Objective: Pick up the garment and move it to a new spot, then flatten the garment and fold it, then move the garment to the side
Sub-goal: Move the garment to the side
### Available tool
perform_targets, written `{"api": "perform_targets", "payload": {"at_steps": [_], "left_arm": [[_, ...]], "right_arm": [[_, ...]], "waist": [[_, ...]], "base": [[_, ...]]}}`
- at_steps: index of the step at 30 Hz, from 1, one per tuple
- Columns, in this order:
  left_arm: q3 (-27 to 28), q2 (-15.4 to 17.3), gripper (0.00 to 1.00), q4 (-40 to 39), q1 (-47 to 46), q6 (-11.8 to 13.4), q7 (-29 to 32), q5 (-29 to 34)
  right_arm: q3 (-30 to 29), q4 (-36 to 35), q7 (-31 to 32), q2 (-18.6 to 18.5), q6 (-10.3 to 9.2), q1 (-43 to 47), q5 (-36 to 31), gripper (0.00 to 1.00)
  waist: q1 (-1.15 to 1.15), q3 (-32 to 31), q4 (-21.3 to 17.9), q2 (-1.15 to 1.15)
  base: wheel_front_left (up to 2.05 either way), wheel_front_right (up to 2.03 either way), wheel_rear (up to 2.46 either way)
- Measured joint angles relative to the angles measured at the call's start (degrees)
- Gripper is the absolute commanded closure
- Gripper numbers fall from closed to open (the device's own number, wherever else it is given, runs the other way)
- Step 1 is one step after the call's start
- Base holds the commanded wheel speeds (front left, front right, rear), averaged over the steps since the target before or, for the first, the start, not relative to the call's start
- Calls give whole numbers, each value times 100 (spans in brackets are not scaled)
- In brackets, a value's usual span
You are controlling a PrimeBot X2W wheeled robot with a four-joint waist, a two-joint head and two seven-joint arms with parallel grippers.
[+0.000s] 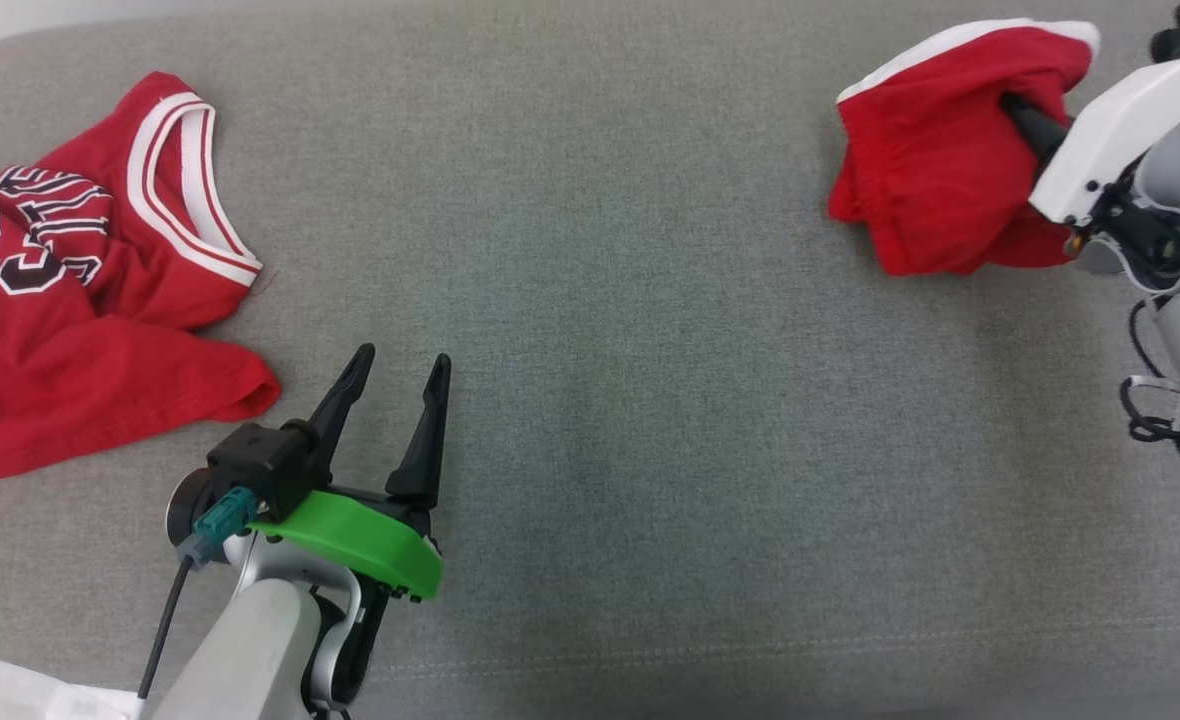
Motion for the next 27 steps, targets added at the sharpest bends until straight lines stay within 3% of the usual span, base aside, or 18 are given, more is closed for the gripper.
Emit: {"api": "perform_targets", "payload": {"at_steps": [6, 13, 21, 27], "left_arm": [[-4, 51, 0, -130, -12, 0, 51, 34], [-21, 102, 0, -186, -38, -1, 58, 174], [27, 104, 0, -148, -146, -2, 55, 172], [43, 101, 0, -146, -146, -2, 51, 172]], "right_arm": [[-104, 118, -179, -425, 0, -79, -64, 100], [-87, 144, -296, -568, 1, -341, -163, 100], [-138, 717, -169, -631, -3, -197, -81, 100], [-191, 1003, -186, -591, -226, -59, -80, 100]], "waist": [[0, 293, -45, 0], [0, 653, -44, 0], [0, 793, 31, 0], [0, 703, -32, 0]], "base": [[0, 0, 0], [0, 0, 0], [0, 0, 0], [0, 0, 0]]}}
